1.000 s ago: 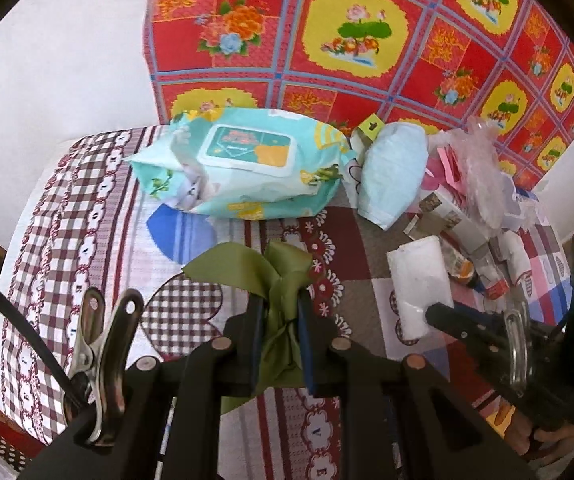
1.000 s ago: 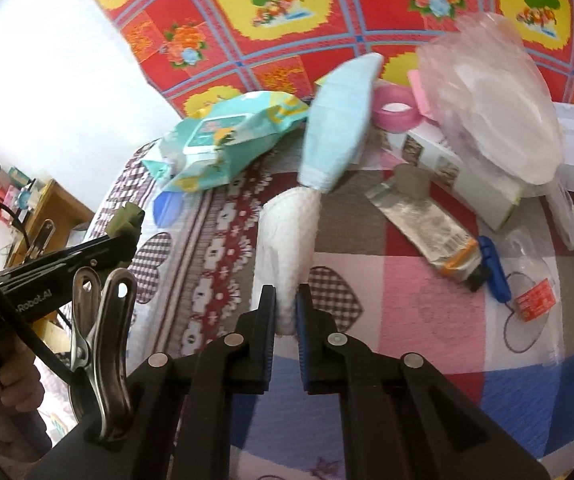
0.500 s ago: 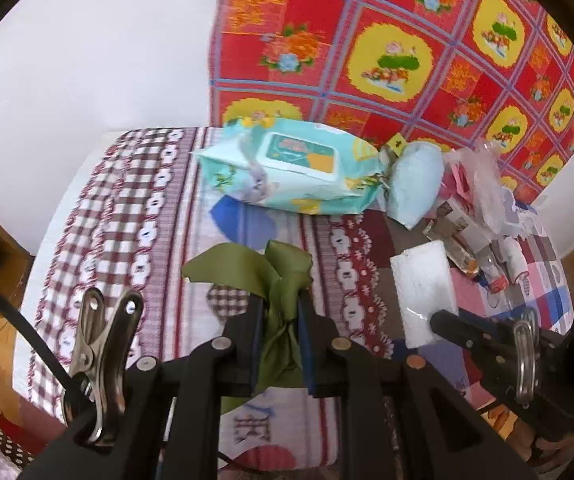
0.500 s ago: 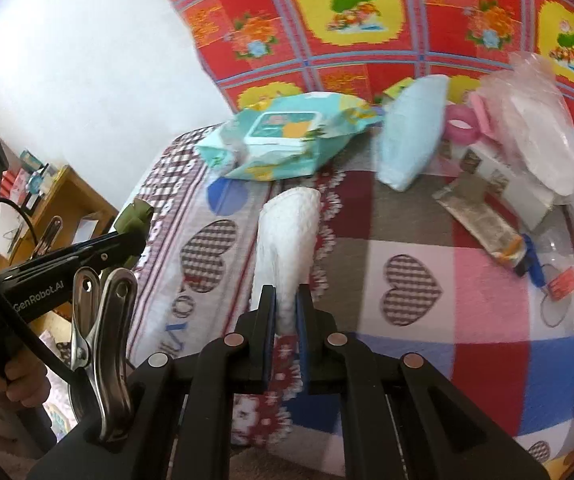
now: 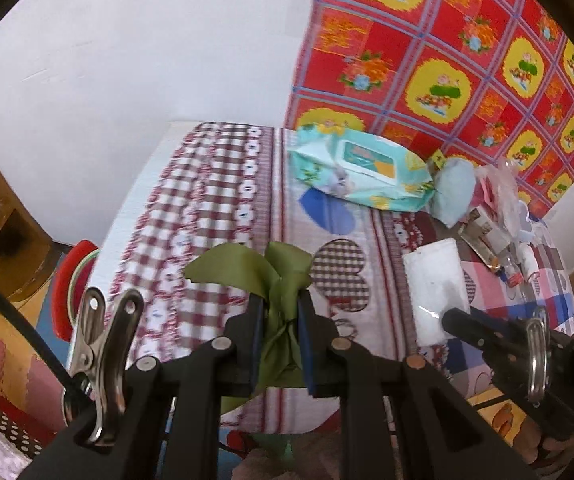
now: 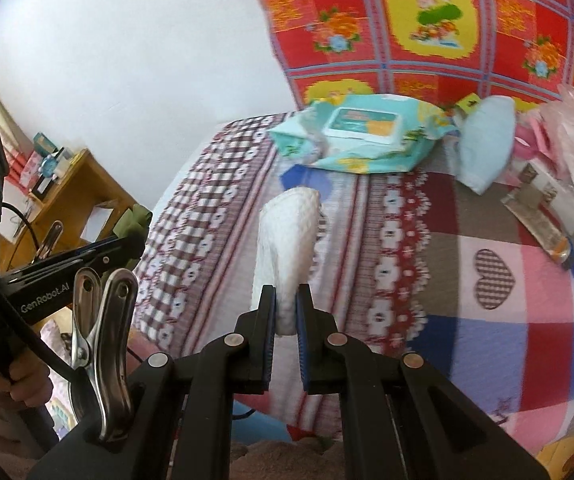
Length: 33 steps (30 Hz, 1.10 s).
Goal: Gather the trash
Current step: 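Carry the green ribbon with the left gripper while the right gripper carries the white tissue toward the red bucket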
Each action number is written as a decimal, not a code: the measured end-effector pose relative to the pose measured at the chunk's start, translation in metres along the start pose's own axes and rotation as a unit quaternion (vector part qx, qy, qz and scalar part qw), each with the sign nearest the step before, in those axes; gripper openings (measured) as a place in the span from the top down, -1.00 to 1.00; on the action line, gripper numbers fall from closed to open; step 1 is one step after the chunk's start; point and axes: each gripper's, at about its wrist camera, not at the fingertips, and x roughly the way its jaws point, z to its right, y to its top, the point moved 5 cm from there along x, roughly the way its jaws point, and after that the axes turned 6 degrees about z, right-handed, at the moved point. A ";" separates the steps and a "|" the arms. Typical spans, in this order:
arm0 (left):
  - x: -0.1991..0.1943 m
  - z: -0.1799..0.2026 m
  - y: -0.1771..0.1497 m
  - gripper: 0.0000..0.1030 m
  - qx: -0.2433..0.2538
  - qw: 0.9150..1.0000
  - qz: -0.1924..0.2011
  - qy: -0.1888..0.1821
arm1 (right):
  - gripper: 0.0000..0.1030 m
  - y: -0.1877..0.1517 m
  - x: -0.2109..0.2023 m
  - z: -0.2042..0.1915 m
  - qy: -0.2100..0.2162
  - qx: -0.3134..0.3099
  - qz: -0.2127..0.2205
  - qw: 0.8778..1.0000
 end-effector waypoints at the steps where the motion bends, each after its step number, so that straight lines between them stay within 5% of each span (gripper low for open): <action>1: -0.002 -0.005 -0.001 0.68 -0.001 1.000 0.001 0.001 | 0.79 -0.001 0.001 -0.007 0.002 -0.001 0.000 1.000; 20: -0.028 -0.102 0.005 0.68 -0.042 0.998 0.017 0.047 | 0.79 0.024 0.039 -0.113 0.070 -0.067 -0.015 0.995; 33: -0.015 -0.175 0.016 0.68 -0.115 0.987 0.017 0.112 | 0.79 0.052 0.096 -0.170 0.138 -0.137 -0.054 0.980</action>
